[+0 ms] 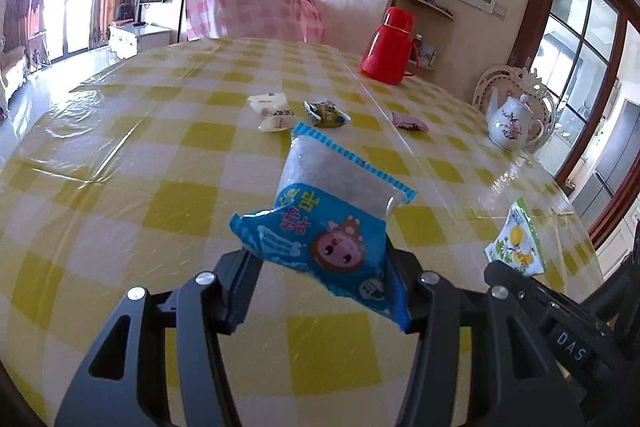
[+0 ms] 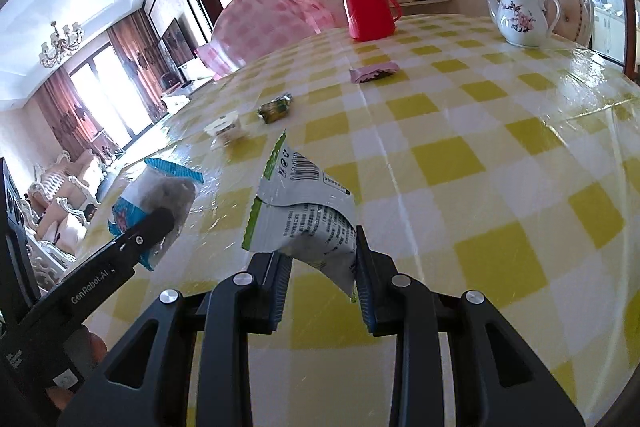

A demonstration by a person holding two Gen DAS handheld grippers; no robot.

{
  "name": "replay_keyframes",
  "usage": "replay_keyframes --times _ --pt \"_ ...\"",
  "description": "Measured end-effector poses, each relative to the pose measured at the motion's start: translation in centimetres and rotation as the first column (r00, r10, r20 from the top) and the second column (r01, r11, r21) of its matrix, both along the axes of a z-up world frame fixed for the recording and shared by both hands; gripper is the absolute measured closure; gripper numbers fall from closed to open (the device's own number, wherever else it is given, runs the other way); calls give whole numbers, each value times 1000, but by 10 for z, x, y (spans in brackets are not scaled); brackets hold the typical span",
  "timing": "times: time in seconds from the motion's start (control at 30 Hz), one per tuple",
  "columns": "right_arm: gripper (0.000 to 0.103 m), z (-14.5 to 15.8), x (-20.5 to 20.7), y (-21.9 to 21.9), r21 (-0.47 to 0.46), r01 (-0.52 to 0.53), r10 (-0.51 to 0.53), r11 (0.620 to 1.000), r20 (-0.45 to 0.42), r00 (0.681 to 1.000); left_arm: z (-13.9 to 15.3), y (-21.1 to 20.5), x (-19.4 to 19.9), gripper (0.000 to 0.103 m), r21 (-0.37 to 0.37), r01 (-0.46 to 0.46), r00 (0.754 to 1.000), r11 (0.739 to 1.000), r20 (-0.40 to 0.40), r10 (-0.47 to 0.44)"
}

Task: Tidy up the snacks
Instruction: 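Carry both held packets toward the white box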

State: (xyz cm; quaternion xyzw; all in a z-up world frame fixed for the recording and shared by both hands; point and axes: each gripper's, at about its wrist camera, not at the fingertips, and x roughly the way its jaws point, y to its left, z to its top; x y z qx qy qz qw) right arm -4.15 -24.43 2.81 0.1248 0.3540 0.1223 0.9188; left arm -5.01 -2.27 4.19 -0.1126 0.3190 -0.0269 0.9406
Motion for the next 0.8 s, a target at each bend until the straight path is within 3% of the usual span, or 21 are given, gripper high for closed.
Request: replay_keyframes --times 0.43,0.8 --pt "73 -2 -44 38 51 -93 93 994 6 996 7 46 -58 49 37 4 1000 999 27 -5" --pt "73 -1 -72 110 3 -247 247 969 7 969 19 124 -120 49 47 -69 996 996 50 67"
